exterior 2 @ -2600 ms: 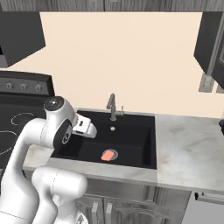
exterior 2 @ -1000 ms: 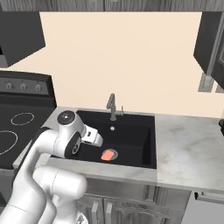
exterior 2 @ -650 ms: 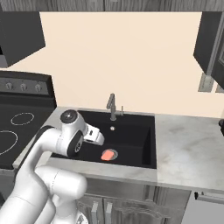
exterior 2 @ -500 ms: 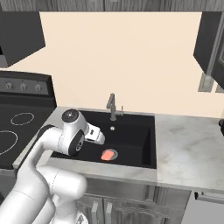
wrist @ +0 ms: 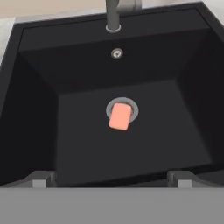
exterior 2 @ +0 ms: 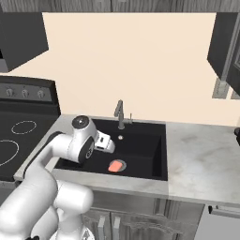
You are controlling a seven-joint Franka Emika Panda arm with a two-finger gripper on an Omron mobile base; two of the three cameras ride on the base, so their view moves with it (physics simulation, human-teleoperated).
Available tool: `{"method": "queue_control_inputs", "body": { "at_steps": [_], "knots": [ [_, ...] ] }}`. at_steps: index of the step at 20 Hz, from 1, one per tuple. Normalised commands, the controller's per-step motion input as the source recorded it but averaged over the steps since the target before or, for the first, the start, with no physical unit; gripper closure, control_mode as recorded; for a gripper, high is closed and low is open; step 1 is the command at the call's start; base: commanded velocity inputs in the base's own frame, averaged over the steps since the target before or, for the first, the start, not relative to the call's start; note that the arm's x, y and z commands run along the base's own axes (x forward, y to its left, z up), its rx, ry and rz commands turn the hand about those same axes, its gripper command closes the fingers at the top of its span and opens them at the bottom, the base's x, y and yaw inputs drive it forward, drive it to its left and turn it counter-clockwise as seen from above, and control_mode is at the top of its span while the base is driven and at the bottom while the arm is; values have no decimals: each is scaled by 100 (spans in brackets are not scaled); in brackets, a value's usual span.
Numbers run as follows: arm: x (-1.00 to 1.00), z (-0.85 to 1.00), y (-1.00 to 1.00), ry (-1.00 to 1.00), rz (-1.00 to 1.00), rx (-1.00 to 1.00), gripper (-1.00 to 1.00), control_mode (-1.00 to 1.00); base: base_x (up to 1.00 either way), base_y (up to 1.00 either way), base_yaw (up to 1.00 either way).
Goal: Pick up the bar soap and bar soap from the sink, and place them back in the cabinet, and close the cabinet doors.
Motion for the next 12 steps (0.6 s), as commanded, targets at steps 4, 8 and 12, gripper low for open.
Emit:
{"method": "queue_control_inputs", "body": {
  "at_steps": [4,8,12],
  "knots": [
    [23,-23,0,0,0,0,-100,-100,0,0,0],
    [20,-23,-2,0,0,0,-100,-100,0,0,0],
    [19,-24,-3,0,0,0,-100,-100,0,0,0]
  ]
}}
